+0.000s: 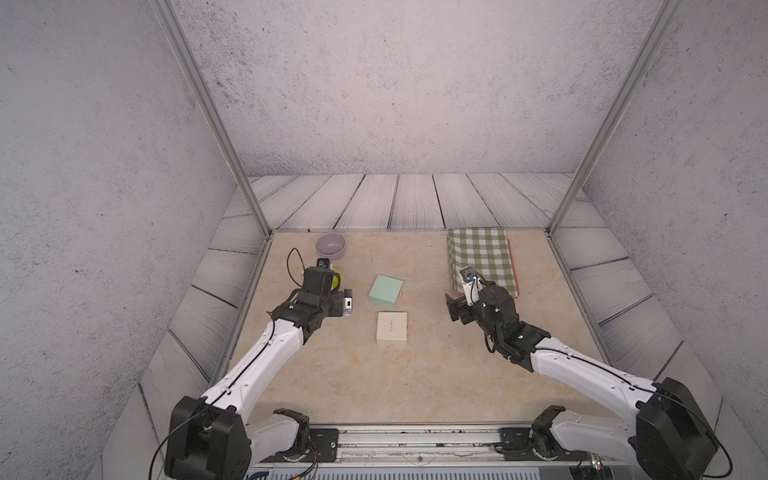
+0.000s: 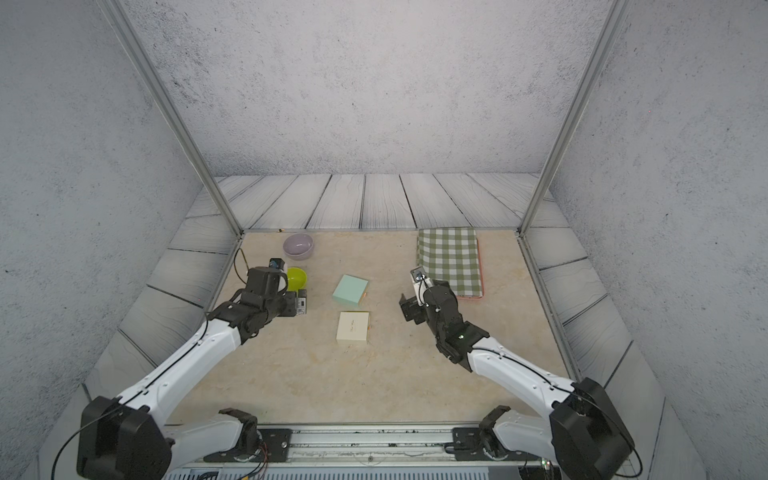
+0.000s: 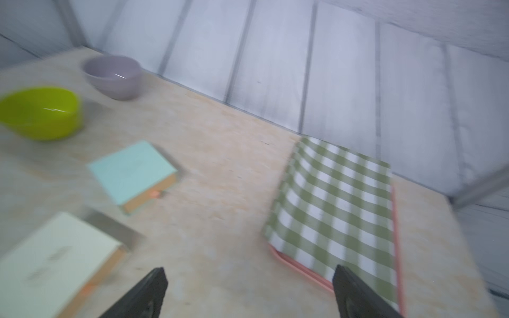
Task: Place the earrings into the drawer-style jewelry box
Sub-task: Reset both arms
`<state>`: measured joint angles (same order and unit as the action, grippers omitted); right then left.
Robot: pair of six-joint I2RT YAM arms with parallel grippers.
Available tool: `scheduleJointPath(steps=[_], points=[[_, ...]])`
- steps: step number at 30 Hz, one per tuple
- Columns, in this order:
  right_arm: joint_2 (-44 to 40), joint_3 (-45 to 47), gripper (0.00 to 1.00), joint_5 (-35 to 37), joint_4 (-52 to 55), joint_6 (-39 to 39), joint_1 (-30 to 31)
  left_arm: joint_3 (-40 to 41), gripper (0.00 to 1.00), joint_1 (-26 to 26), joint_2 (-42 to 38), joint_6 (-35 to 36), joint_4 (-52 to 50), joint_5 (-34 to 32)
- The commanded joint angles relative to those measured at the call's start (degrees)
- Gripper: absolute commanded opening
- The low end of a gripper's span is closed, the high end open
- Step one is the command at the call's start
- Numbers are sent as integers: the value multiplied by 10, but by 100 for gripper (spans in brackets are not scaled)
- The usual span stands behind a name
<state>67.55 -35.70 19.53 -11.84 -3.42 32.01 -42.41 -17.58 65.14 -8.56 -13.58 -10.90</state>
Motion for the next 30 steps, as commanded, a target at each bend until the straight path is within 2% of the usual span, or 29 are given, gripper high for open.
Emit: scheduleJointPath(steps=[1,2,3,5,6,7,8,10,12,13,14,16,17,30], points=[[2,50,97,57,-65,-57,-85,137,98,25,-4,167,302,-31],[12,60,97,51,-85,-58,-112,165,99,37,2,180,356,0],[29,73,97,50,-127,-49,-143,178,98,53,21,161,392,20],[63,97,96,25,-203,-31,-200,169,100,69,79,142,406,46],[77,107,96,2,-227,7,-229,173,99,71,110,155,457,62],[83,118,99,-47,-240,32,-257,175,100,72,124,168,483,66],[96,138,99,-66,-287,42,-272,169,100,76,129,167,486,62],[127,167,99,-72,-371,47,-277,151,99,104,156,166,489,87],[158,147,99,-74,-358,47,-277,165,99,136,178,137,544,101],[180,127,99,-50,-344,56,-277,168,98,158,179,114,541,118],[195,104,99,-30,-318,64,-277,179,98,170,194,104,583,127],[194,92,99,-52,-286,72,-285,193,98,174,220,103,627,134],[197,99,99,-58,-306,66,-286,193,98,174,225,102,635,137],[213,84,99,-91,-289,64,-293,156,98,186,226,88,564,145]])
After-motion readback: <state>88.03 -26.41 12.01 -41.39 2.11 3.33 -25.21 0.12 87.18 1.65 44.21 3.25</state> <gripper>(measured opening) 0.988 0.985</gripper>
